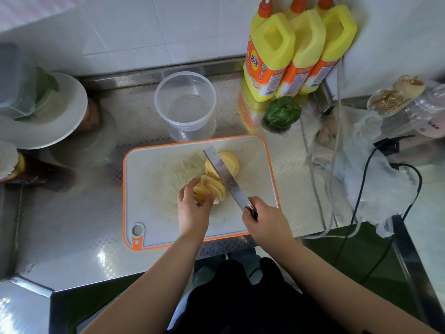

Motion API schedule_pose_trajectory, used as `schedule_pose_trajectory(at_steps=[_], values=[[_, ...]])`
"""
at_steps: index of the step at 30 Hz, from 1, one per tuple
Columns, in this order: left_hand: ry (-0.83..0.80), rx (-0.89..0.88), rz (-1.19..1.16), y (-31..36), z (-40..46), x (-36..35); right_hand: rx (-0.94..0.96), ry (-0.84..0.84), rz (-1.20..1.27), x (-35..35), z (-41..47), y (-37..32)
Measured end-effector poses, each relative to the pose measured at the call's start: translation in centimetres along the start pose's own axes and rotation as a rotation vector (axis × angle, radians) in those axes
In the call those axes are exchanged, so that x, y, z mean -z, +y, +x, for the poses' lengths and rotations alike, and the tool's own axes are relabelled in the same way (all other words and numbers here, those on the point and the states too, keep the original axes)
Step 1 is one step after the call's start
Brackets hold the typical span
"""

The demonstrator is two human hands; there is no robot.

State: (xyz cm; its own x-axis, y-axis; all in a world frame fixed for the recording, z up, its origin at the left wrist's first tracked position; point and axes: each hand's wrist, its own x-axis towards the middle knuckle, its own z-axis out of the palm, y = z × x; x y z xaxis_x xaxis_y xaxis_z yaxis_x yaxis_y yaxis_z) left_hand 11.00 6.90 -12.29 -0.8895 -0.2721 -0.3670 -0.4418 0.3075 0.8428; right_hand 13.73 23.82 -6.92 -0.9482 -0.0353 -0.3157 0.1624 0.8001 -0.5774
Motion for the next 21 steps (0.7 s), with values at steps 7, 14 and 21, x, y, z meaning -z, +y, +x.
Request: schedule_pose_trajectory(at_steps=[7, 14, 21], values=[[-0.017, 0.081, -0.006, 0.1, 0.7, 1.8, -0.024, -0.015, -0.013, 0.1, -0.5, -0.4], [-0.27, -0.154, 1.107, -0.1, 1.2, 6.6, -0.079, -0.322, -0.014, -0.7, 0.6, -1.1], [-0.264, -0.21, 1.13, -0.9, 1.4, 5.7, -0.125, -0.368, -0.151, -1.2, 2.3, -1.7]])
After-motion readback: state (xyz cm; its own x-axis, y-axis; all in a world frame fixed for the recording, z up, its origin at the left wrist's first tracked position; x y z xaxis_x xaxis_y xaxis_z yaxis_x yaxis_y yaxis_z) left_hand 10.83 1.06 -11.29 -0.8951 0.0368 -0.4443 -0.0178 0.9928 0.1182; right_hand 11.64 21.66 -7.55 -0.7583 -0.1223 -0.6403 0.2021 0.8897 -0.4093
